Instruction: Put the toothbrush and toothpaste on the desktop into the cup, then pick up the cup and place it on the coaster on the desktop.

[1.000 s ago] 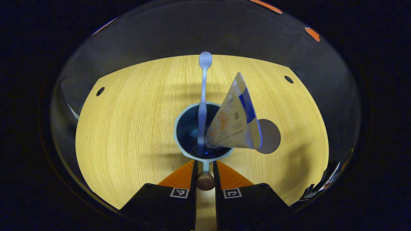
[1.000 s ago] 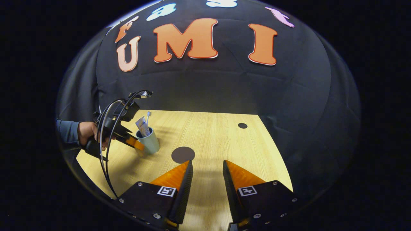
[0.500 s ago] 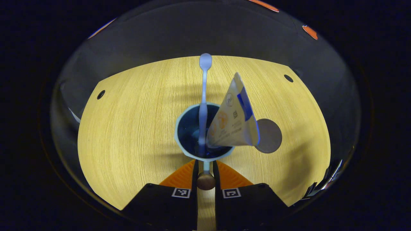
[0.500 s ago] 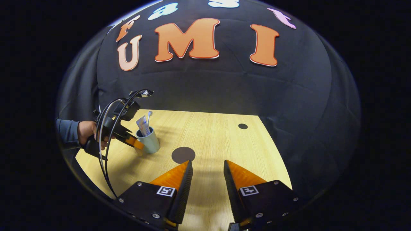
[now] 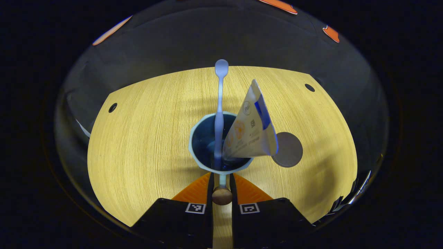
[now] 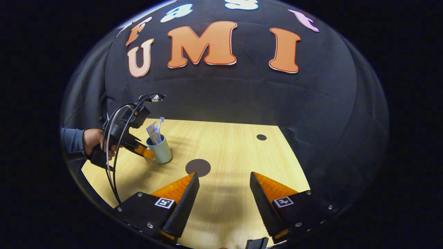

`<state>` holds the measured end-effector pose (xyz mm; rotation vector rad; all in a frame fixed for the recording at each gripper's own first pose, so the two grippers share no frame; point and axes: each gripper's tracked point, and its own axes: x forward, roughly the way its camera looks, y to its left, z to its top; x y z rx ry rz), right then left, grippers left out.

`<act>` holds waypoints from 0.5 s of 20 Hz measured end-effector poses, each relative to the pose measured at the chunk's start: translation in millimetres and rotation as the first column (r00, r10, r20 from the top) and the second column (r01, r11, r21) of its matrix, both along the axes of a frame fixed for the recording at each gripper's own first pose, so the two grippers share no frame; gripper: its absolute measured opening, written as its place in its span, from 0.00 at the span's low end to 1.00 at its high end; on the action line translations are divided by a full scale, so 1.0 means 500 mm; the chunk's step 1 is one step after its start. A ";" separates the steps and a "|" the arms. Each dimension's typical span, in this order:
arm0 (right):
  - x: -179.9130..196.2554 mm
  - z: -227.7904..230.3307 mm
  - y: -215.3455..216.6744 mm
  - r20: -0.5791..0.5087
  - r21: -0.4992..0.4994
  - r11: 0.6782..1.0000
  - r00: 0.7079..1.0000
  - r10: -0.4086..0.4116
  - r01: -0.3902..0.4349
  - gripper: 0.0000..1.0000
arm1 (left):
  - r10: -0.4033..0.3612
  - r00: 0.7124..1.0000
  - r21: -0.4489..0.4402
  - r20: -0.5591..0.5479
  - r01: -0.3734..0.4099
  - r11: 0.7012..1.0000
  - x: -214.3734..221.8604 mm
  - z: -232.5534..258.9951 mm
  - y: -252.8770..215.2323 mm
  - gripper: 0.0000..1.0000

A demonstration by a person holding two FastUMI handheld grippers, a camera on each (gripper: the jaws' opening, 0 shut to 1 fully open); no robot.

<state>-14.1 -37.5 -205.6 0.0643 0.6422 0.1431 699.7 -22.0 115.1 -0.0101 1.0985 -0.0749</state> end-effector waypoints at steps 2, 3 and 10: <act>0.001 0.000 -0.004 0.002 -0.002 1.000 1.000 0.000 0.000 0.94 | -0.003 1.000 0.001 0.007 0.003 1.000 0.001 0.012 -0.010 0.21; 0.002 0.000 -0.005 0.002 -0.004 1.000 1.000 -0.001 0.001 0.94 | -0.003 1.000 0.001 0.009 0.003 1.000 -0.003 0.001 -0.006 0.21; -0.004 0.006 -0.013 0.007 -0.009 1.000 1.000 -0.022 0.022 0.96 | -0.017 1.000 0.002 0.026 0.017 1.000 0.008 0.037 -0.008 0.21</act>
